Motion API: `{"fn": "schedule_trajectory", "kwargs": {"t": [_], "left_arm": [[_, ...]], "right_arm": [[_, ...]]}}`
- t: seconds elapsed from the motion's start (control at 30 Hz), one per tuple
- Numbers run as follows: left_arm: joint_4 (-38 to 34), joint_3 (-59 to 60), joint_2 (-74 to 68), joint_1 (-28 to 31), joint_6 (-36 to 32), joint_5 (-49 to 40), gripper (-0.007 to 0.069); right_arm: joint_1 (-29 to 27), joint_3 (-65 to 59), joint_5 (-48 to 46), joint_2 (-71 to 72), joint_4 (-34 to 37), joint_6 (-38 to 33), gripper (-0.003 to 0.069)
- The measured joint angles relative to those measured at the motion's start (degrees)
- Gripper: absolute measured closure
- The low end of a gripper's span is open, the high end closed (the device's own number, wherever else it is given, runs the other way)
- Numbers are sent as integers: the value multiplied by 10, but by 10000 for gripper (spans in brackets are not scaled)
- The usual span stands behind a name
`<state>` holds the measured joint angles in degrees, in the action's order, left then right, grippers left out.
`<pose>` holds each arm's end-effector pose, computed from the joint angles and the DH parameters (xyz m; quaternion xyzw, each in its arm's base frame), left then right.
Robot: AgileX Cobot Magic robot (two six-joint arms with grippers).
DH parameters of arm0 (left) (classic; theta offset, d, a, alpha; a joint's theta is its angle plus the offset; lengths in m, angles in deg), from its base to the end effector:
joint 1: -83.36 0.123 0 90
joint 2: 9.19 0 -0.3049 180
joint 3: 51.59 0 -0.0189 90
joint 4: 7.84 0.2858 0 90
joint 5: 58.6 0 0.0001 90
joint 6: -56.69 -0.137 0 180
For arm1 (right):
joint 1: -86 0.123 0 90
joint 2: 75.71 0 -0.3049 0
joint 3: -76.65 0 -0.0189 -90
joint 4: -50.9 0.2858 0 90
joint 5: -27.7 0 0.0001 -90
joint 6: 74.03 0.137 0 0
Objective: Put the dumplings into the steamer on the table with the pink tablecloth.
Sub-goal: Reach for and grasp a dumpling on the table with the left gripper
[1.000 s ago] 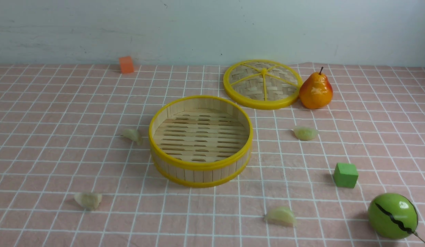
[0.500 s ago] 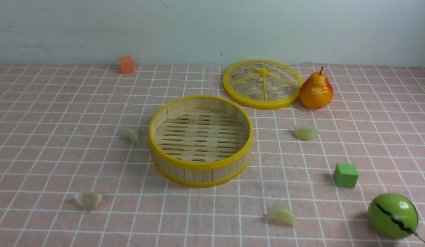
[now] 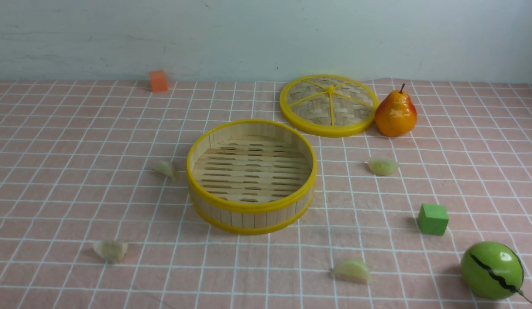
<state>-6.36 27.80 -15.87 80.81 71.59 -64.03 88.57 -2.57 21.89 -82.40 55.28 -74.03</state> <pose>0.1179 -0.0049 0.1932 -0.0687 0.7130 -0.0961 0.6912 0.1177 0.0063 0.1936 0.0085 0.7175 0.0449 0.6951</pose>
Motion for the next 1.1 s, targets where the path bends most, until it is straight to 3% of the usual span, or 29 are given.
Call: {"fn": "schedule_trajectory", "kwargs": {"t": [0.3, 0.53, 0.7, 0.87, 1.0, 1.1], "left_arm": [[1, 0, 0, 0, 1, 192, 579], [1, 0, 0, 0, 135, 322, 575], [0, 0, 0, 0, 207, 375, 573], [29, -63, -2, 0, 254, 306, 575], [67, -188, -70, 0, 264, 194, 624], [111, -289, -196, 0, 266, 100, 638]], "right_arm": [[0, 0, 202, 0, 0, 28, 420], [0, 0, 336, 0, 6, 229, 420], [0, 0, 386, 0, 7, 298, 420], [-1, 3, 374, -2, 8, 276, 420], [-1, 53, 274, -45, -33, 236, 440], [-1, 122, 197, -125, -103, 198, 560]]}}
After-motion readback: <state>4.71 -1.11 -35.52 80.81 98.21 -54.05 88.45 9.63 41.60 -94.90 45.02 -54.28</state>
